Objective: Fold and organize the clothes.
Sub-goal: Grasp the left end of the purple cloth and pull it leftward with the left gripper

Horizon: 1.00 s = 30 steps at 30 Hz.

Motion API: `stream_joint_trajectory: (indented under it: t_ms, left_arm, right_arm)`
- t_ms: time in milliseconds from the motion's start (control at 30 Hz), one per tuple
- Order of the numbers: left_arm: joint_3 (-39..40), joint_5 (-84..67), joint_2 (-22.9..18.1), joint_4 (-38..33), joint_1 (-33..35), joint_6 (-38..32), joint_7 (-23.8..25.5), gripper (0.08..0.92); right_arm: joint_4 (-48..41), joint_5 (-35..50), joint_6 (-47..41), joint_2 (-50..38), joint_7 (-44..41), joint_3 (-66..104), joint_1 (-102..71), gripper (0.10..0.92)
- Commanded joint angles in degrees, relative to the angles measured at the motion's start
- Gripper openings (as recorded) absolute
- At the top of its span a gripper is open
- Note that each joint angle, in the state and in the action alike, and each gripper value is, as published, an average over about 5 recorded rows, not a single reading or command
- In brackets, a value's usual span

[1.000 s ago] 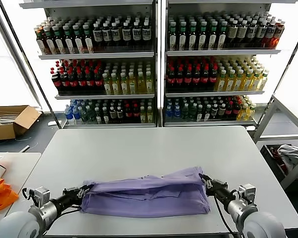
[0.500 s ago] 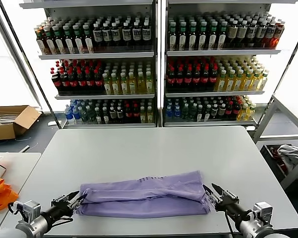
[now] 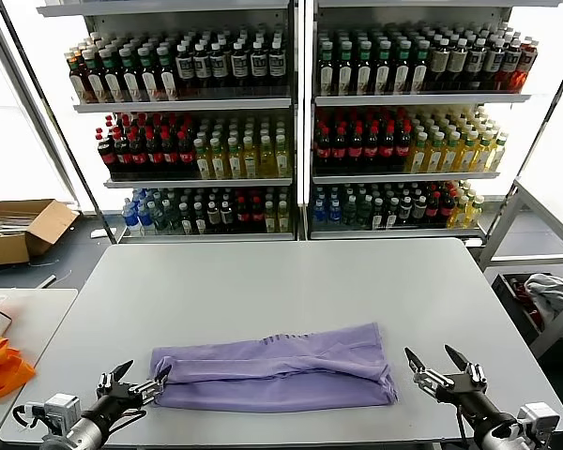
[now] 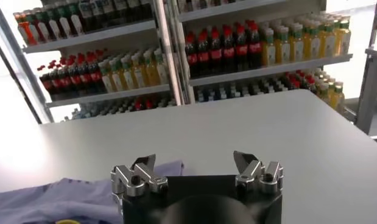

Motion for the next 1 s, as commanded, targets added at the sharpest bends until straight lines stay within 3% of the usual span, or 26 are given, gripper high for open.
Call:
stream_joint_trajectory:
  t_ms: [33, 200, 767, 1000]
  left_arm:
    - [6.0, -0.5, -7.3, 1.0, -1.4, -0.8, -11.0, 0.82]
    - [8.9, -0.7, -8.4, 1.5, -1.5, -0.4, -12.8, 0.778]
    - [10.3, -3.1, -7.8, 1.9, -1.7, -0.3, -10.9, 0.292]
    - [4.5, -3.5, -5.1, 2.8, -2.0, -2.8, -9.3, 0.123]
  right_arm:
    - [0.5, -0.3, 2.4, 1.7, -0.4, 2.3, -2.3, 0.822]
    - [0.1, -0.3, 2.4, 2.1, -0.1, 2.6, -1.9, 0.823]
    - [-1.2, 0.0, 2.4, 2.4, 0.1, 2.3, 0.5, 0.823]
    - [-1.6, 0.1, 2.8, 2.6, 0.0, 2.3, 0.2, 0.823]
